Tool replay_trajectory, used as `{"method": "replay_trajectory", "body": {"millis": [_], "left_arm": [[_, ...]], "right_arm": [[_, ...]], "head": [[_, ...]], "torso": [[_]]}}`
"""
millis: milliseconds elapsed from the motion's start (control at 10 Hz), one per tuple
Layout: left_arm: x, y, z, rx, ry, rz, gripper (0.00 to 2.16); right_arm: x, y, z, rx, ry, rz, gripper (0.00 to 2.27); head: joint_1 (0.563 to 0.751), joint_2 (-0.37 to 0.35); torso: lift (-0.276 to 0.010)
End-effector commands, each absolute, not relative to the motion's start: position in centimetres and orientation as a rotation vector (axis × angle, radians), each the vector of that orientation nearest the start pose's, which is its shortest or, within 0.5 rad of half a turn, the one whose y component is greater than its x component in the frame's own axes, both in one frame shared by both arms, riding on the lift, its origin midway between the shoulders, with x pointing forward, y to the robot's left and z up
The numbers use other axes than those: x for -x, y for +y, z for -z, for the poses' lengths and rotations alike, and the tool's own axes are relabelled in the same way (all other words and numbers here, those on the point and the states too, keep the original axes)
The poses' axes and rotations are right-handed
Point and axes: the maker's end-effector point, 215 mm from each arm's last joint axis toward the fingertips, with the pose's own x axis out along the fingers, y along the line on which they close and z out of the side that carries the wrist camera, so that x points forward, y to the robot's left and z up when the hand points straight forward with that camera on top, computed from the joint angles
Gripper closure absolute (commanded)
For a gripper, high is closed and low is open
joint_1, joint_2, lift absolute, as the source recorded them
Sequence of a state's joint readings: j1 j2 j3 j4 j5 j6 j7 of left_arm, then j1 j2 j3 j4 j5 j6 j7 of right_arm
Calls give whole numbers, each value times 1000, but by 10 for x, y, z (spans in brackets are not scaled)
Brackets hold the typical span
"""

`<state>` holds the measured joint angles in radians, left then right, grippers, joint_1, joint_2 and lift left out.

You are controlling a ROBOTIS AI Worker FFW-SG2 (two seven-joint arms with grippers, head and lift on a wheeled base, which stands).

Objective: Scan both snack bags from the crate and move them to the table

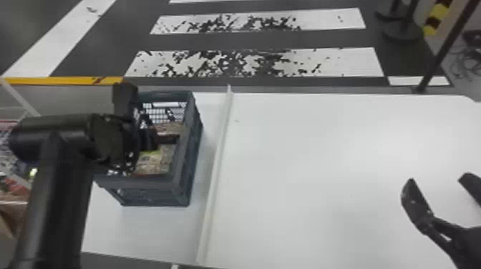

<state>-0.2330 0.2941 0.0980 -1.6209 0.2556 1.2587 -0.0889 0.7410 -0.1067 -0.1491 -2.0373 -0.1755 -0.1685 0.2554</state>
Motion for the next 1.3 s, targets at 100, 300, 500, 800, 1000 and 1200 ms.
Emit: {"method": "replay_trajectory", "body": {"millis": [100,300,500,800,1000,1200], "left_arm": [[-533,346,496,60,956,-2,124],[-531,344,515,78,958,5,124],[-522,339,527,96,972,29,856],[-500,343,505,106,977,20,2138],[-484,337,478,143,940,53,2138],[-476,338,456,123,890,55,2138]], "right_arm": [[-355,-265,372,-15,73,-169,103],[-346,-269,365,-4,46,-165,103],[-336,-278,356,-6,6,-146,103],[-329,-285,343,-15,-38,-132,103],[-325,-282,341,-26,-42,-135,103],[-324,-276,338,-38,-49,-141,103]], "head": [[695,104],[695,102],[695,95],[695,76],[695,78],[695,80]], "torso": [[-87],[-87],[-87],[-87],[-87],[-87]]}}
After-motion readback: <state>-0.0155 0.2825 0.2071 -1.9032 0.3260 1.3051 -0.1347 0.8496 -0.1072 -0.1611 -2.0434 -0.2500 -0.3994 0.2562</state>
